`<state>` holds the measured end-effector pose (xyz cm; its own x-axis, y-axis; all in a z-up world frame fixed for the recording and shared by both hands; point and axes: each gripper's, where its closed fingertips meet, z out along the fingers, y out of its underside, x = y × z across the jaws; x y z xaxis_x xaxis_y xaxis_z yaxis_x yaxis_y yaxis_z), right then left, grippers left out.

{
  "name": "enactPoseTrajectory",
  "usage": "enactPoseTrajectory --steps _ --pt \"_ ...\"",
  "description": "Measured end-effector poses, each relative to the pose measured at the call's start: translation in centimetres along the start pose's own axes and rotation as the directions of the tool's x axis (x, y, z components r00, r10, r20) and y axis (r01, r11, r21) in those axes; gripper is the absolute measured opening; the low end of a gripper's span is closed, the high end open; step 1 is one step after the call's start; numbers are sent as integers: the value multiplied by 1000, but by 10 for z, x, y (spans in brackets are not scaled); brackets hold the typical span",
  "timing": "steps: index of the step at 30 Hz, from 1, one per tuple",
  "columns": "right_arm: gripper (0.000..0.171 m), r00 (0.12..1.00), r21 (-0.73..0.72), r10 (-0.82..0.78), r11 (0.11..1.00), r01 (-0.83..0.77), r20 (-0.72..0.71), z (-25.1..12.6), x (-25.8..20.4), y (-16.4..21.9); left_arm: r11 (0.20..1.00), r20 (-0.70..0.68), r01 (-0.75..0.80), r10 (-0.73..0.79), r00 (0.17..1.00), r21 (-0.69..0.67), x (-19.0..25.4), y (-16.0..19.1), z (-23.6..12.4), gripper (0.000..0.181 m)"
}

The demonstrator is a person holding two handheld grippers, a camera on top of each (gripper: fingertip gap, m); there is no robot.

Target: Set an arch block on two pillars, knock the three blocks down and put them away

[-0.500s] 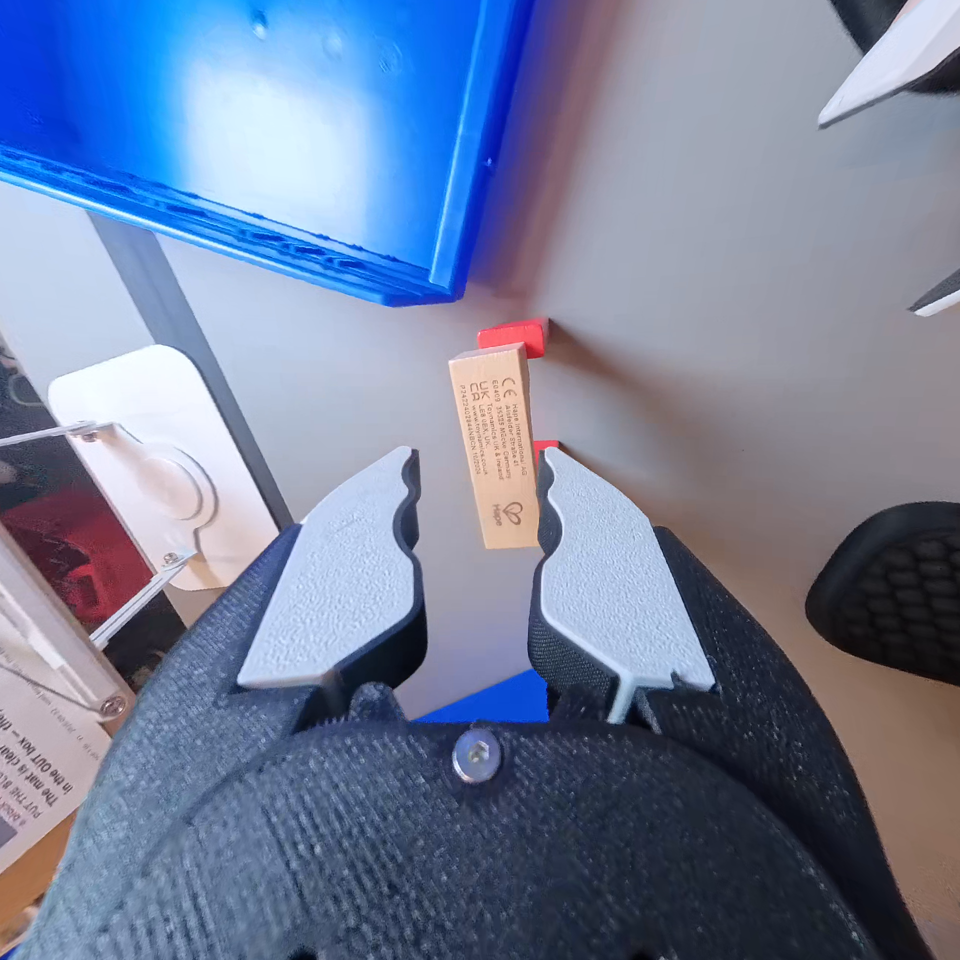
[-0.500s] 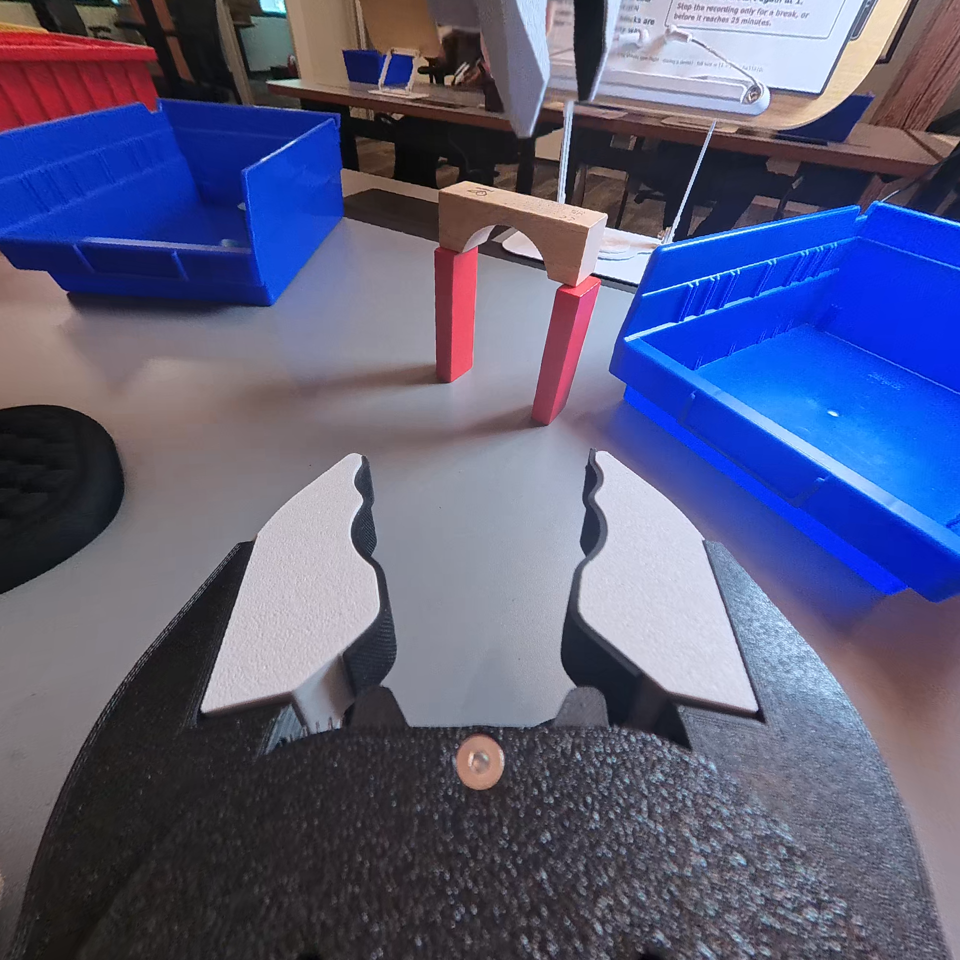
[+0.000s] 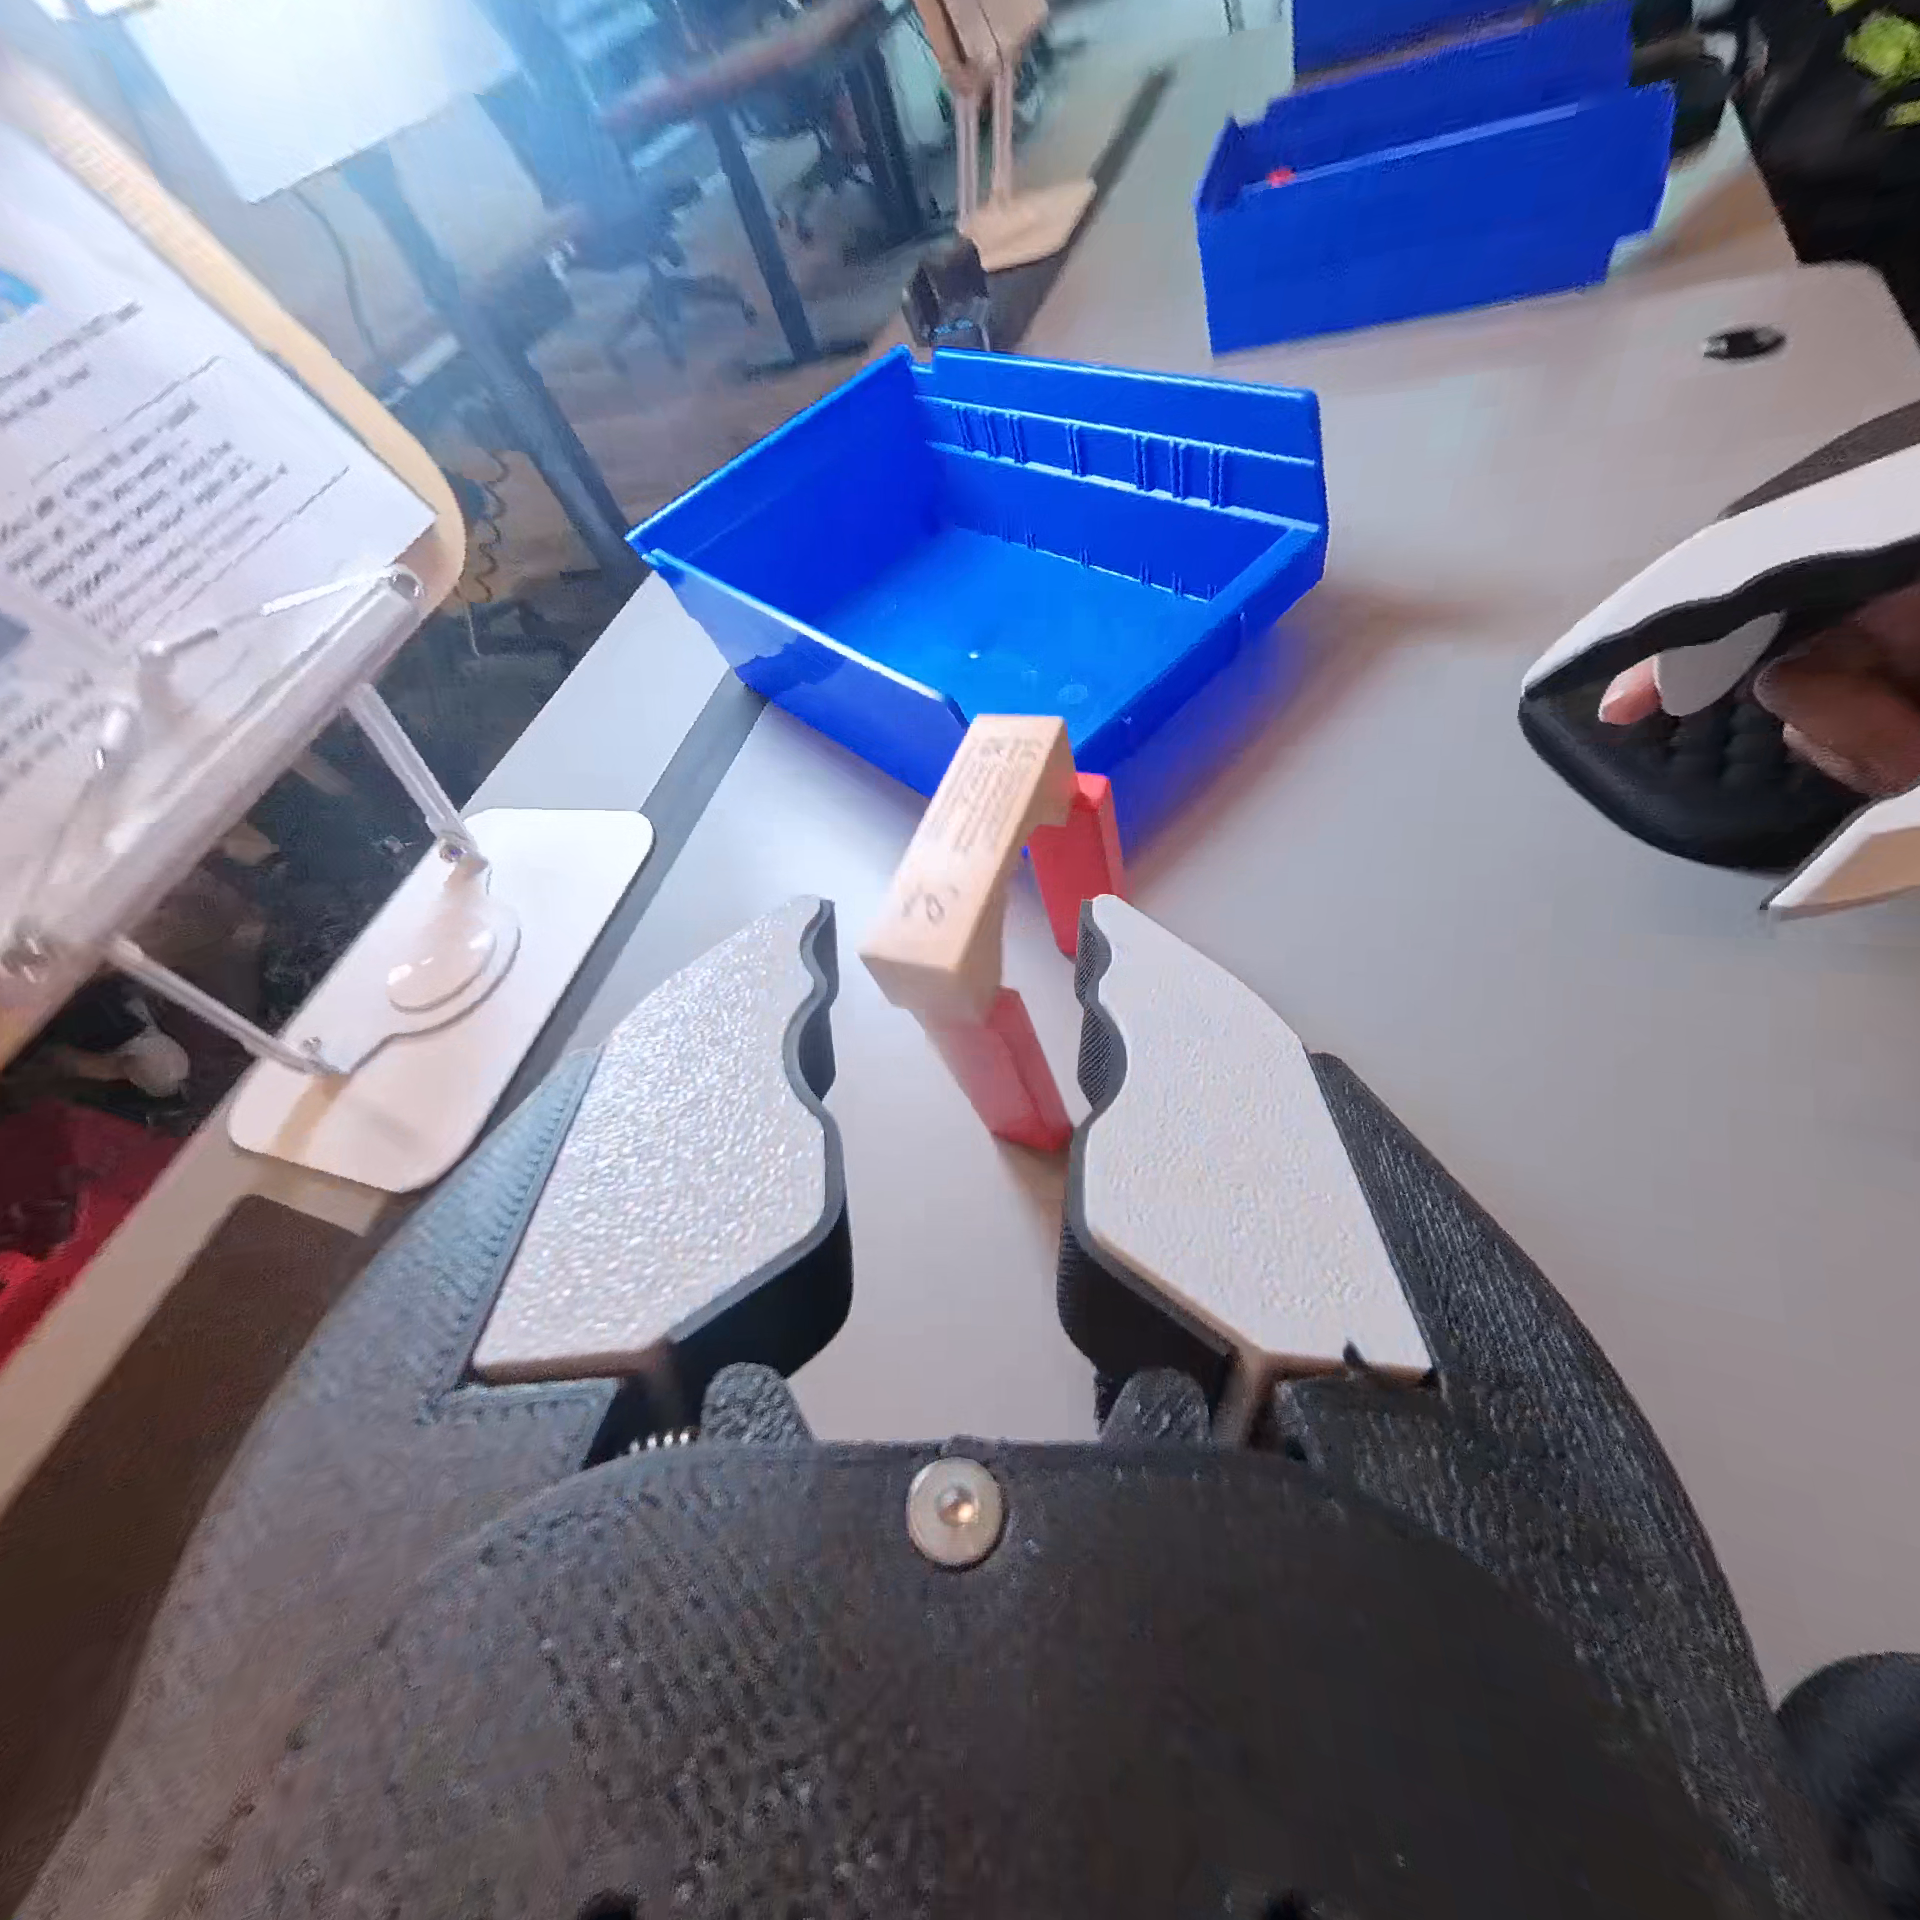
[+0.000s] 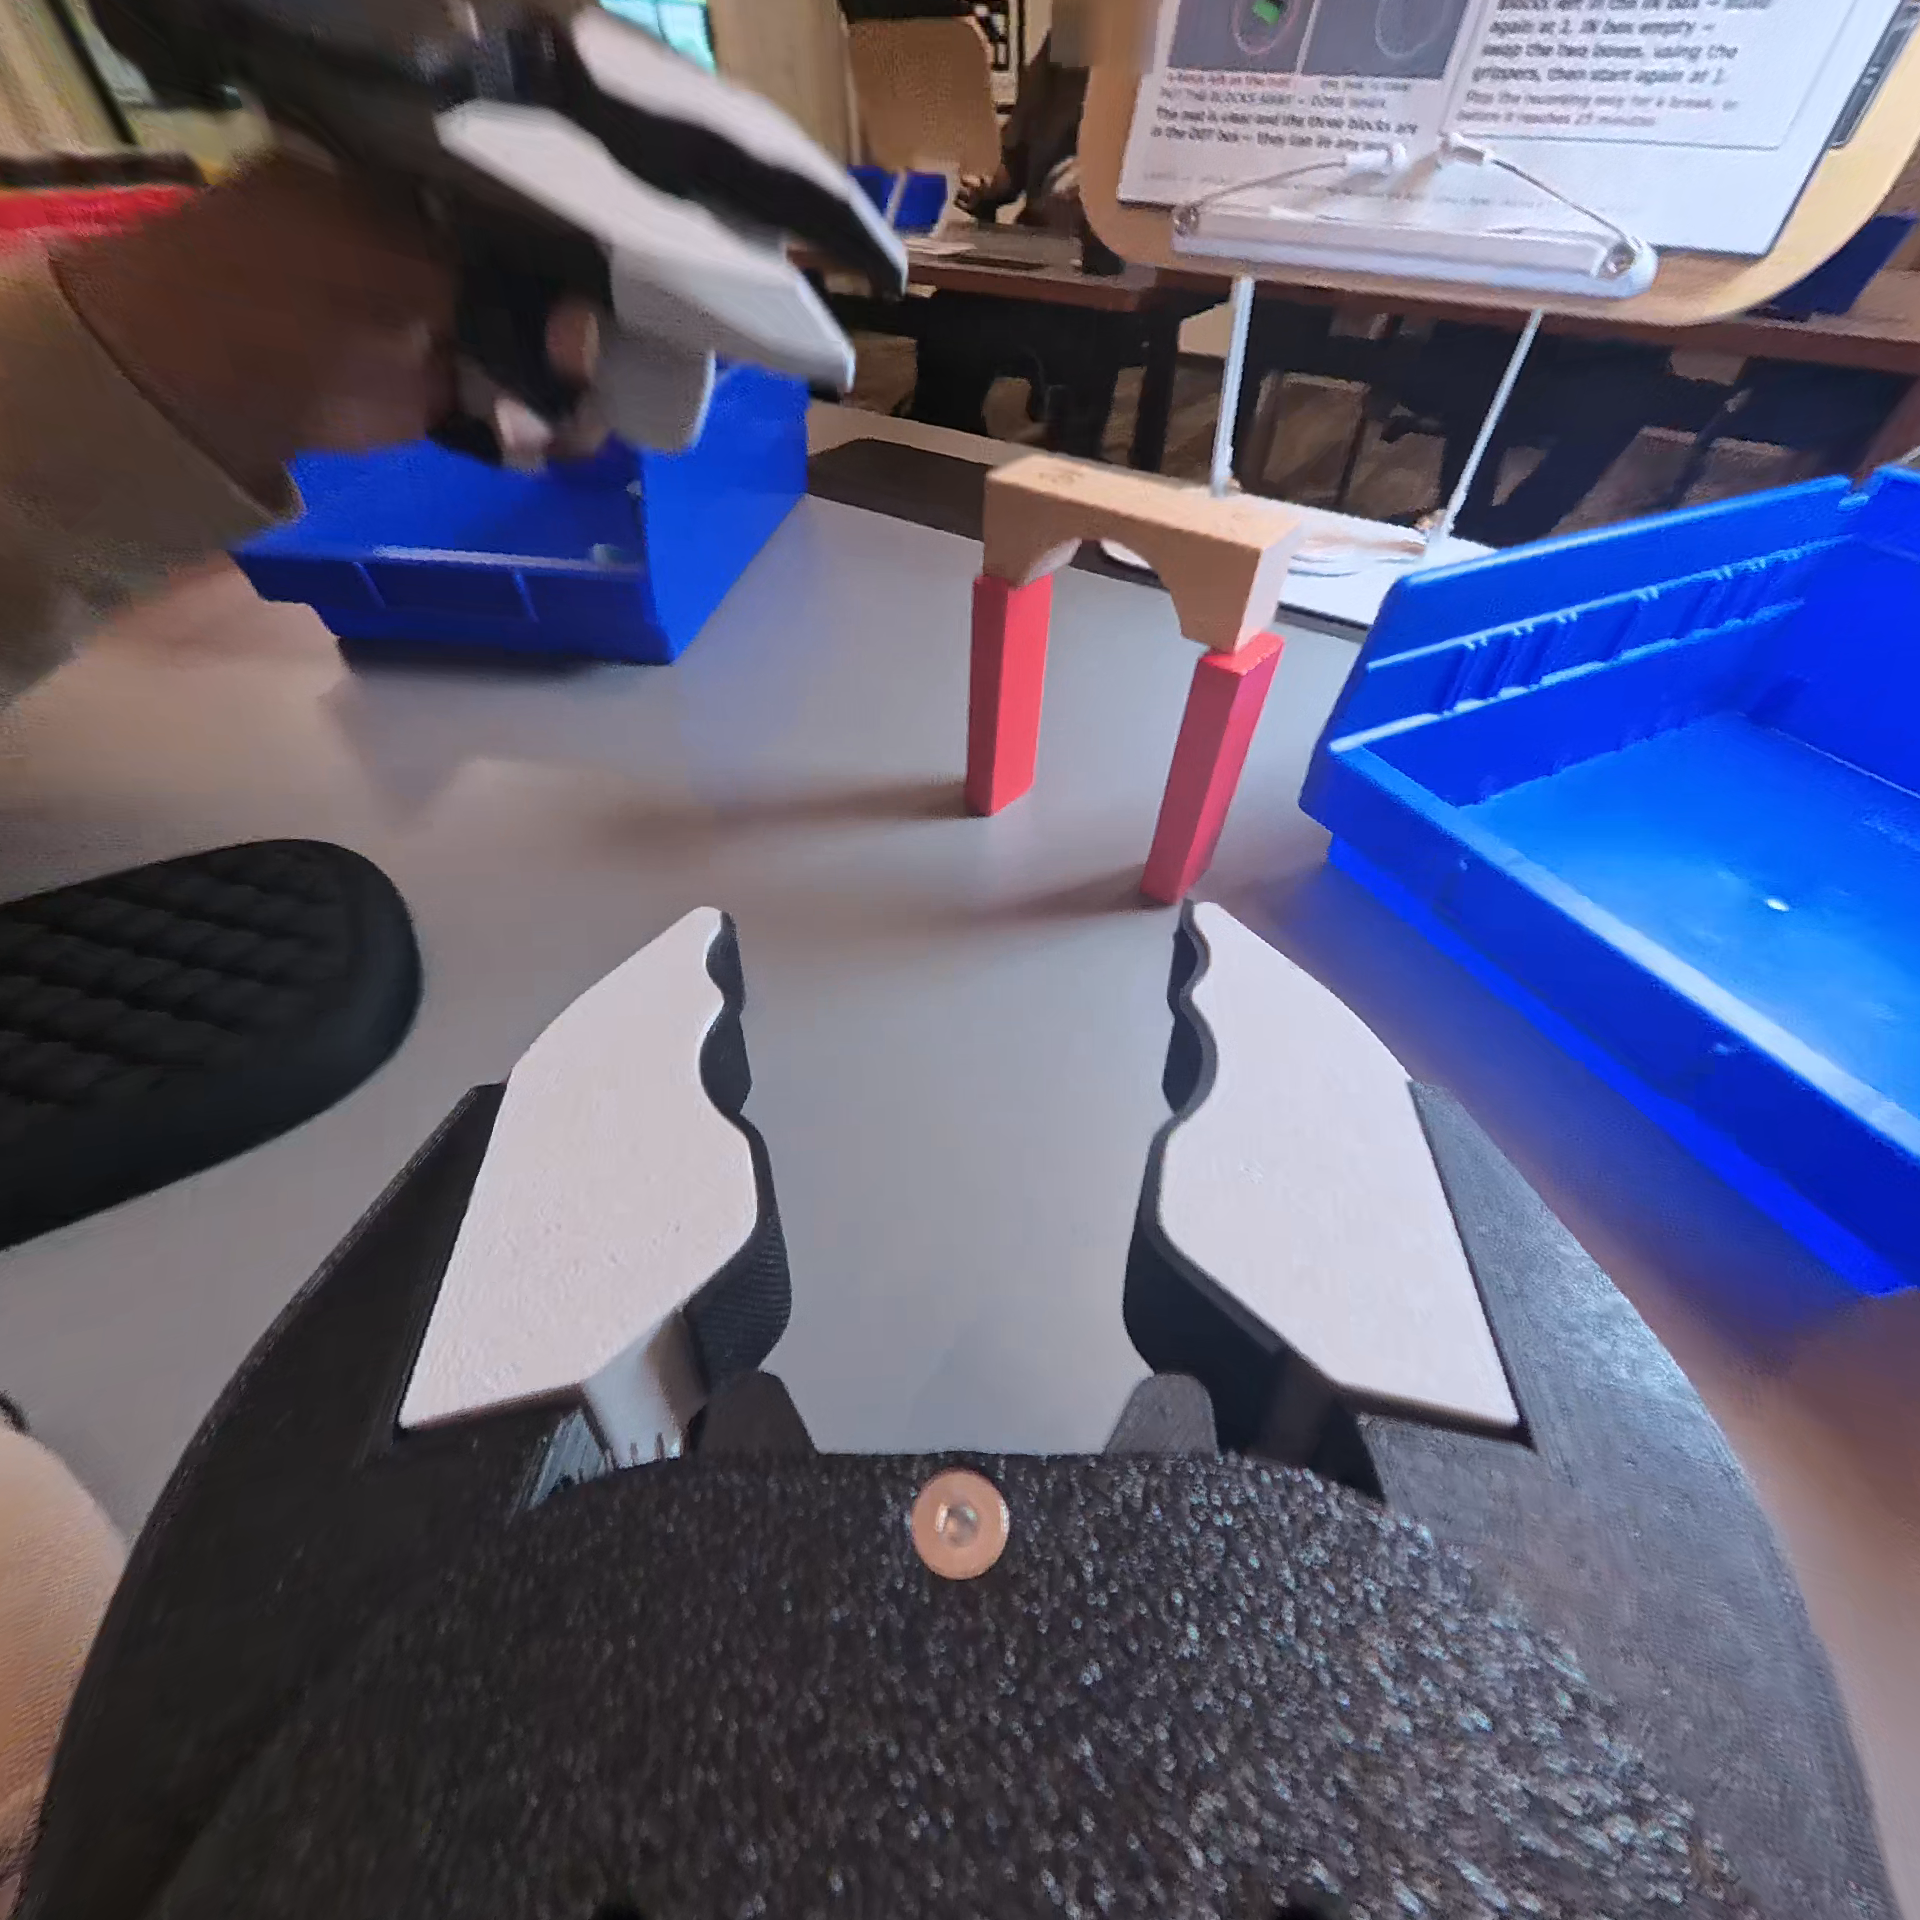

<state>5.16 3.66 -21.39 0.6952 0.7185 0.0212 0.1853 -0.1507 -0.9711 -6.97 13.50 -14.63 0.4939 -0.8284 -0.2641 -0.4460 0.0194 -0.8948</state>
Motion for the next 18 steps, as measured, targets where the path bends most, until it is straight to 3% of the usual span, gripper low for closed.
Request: enactPoseTrajectory --steps 1,6,10,14,18 --pt "79 1000 7 5 1000 -5 29 -2 -2 -7 999 16 34 -35 999 26 6 11 -3 44" --pt "79 986 77 -167 983 165 20 8 24 -62 956 46 237 -248 968 173 32 53 -3 37" --pt "79 956 124 -292 950 286 26 59 51 -92 963 132 213 -236 963 163 32 82 7 34" --pt "77 968 232 -237 949 212 85 93 56 -87 962 143 236 -254 957 135 35 93 14 40" --pt "69 923 208 -379 910 358 71 92 60 -57 970 120 185 -205 971 157 43 89 12 39"
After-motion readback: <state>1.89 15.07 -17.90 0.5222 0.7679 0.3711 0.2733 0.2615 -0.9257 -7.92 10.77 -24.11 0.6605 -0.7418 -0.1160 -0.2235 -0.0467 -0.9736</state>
